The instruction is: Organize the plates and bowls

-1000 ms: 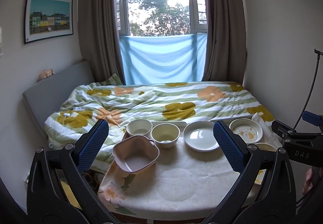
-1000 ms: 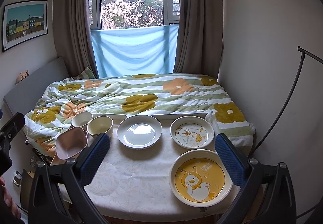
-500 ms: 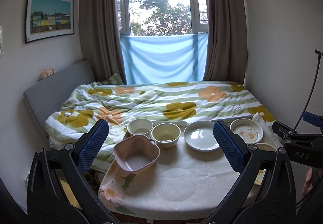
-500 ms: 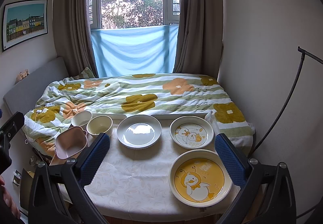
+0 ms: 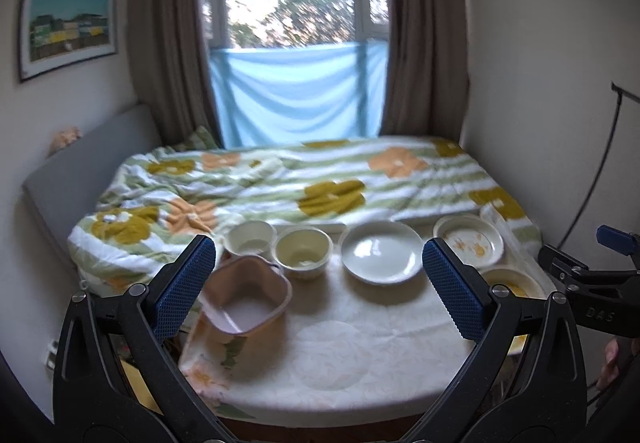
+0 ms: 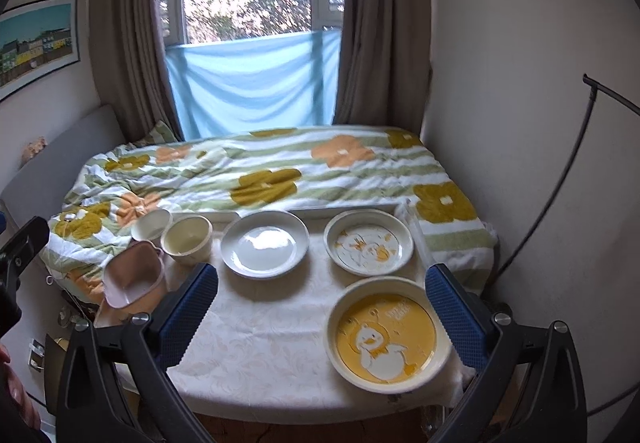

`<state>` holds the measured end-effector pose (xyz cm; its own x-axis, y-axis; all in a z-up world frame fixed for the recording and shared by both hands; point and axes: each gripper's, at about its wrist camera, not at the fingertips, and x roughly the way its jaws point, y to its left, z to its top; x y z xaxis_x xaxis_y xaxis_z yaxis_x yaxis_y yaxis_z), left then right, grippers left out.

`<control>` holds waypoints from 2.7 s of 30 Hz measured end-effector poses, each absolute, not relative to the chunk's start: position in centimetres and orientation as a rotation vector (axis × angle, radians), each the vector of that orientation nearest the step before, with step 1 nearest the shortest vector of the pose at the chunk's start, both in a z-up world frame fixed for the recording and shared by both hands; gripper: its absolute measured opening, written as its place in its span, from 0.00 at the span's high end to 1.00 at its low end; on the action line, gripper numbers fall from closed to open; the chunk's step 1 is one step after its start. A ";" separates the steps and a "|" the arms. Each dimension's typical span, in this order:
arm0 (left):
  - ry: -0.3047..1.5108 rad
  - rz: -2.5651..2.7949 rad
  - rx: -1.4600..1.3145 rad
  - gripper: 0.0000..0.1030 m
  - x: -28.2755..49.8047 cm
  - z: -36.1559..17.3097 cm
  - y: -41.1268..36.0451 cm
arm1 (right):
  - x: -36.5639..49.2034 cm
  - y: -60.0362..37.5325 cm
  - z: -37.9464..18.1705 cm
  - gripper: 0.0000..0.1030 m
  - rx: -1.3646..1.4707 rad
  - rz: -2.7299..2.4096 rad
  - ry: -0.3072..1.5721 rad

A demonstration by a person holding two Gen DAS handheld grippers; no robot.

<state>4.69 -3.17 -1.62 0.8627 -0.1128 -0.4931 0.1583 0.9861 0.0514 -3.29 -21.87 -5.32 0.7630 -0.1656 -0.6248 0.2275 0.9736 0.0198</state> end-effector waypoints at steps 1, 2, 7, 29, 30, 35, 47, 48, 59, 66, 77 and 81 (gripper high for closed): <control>0.536 -0.162 0.103 0.00 5.2 -2.3 -3.8 | -3.4 -22.3 -5.6 0.00 0.101 -0.220 0.684; 0.555 -0.176 0.116 0.00 5.7 -3.0 -4.5 | -3.6 -22.9 -6.1 0.00 0.107 -0.229 0.698; 0.658 -0.242 0.140 0.00 7.4 -6.4 -8.7 | -4.7 -27.1 -9.6 0.00 0.176 -0.222 0.775; 1.177 -0.428 0.031 0.41 14.9 -27.5 -24.9 | 0.4 -43.8 -25.5 0.45 0.335 0.113 1.037; 1.185 -0.424 0.028 0.47 15.0 -27.8 -24.9 | 0.7 -44.1 -25.8 0.50 0.331 0.117 1.038; 1.225 -0.403 0.000 0.74 15.8 -29.1 -25.1 | 2.2 -45.3 -26.9 0.70 0.330 0.159 1.054; 1.221 -0.406 0.010 0.81 16.0 -29.3 -25.9 | 3.5 -45.9 -28.1 0.85 0.311 0.203 1.080; 1.222 -0.405 0.007 0.81 16.1 -29.2 -25.8 | 3.5 -46.1 -28.1 0.85 0.325 0.207 1.081; 1.187 -0.381 -0.036 0.81 15.2 -26.6 -24.0 | 3.8 -45.5 -26.2 0.84 0.299 0.251 1.070; 1.128 -0.338 -0.088 0.81 14.3 -22.1 -18.9 | 4.3 -41.8 -22.0 0.84 0.239 0.299 1.036; 1.124 -0.276 -0.089 0.81 14.2 -19.6 -5.6 | 6.4 -30.3 -20.1 0.85 0.236 0.366 1.029; 1.139 -0.261 -0.076 0.81 14.9 -20.6 -0.8 | 7.6 -25.6 -21.5 0.84 0.258 0.379 1.057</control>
